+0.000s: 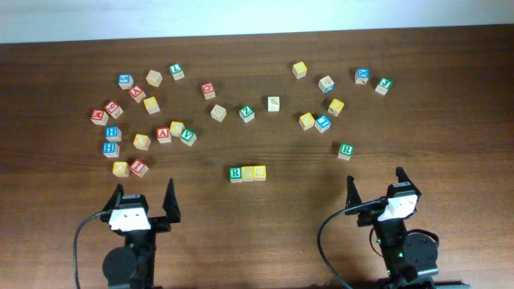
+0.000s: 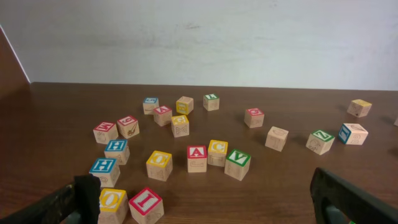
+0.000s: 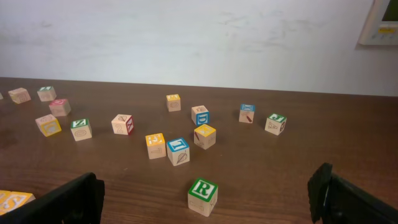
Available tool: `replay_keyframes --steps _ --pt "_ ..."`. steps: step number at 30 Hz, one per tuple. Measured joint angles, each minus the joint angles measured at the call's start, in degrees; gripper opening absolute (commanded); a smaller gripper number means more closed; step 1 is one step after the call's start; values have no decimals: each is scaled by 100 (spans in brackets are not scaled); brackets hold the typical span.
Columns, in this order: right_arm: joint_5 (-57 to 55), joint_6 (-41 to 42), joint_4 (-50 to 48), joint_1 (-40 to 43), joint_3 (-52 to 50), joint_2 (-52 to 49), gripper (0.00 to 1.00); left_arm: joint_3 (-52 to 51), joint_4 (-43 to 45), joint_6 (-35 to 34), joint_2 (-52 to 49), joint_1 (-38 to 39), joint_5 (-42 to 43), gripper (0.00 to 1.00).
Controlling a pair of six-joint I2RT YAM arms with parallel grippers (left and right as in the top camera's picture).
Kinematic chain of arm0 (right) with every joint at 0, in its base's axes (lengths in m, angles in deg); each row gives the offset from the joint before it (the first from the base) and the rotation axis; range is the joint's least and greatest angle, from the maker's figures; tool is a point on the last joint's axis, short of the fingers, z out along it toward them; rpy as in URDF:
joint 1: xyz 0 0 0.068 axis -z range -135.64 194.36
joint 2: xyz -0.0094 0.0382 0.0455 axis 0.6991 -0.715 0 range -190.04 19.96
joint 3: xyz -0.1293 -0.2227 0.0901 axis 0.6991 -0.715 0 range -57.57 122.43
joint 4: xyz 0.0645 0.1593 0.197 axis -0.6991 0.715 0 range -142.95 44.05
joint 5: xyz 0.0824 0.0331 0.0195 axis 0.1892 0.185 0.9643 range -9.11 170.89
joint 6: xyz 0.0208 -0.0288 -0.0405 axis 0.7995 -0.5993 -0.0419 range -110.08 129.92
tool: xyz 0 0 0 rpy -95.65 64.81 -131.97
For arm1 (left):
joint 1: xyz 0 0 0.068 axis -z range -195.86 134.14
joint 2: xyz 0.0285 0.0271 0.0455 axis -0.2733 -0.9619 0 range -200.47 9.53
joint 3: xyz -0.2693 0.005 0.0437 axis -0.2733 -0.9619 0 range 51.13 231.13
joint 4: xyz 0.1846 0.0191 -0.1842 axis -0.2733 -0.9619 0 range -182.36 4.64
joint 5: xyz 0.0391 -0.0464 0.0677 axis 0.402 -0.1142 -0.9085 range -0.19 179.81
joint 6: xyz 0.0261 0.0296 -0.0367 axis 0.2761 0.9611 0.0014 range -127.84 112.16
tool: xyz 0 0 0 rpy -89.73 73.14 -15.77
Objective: Spell out RSS
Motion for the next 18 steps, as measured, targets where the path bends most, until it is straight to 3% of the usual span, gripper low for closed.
replay_keyframes --steps 18 --pt "0 -2 0 0 0 0 98 0 4 2 0 0 -2 99"
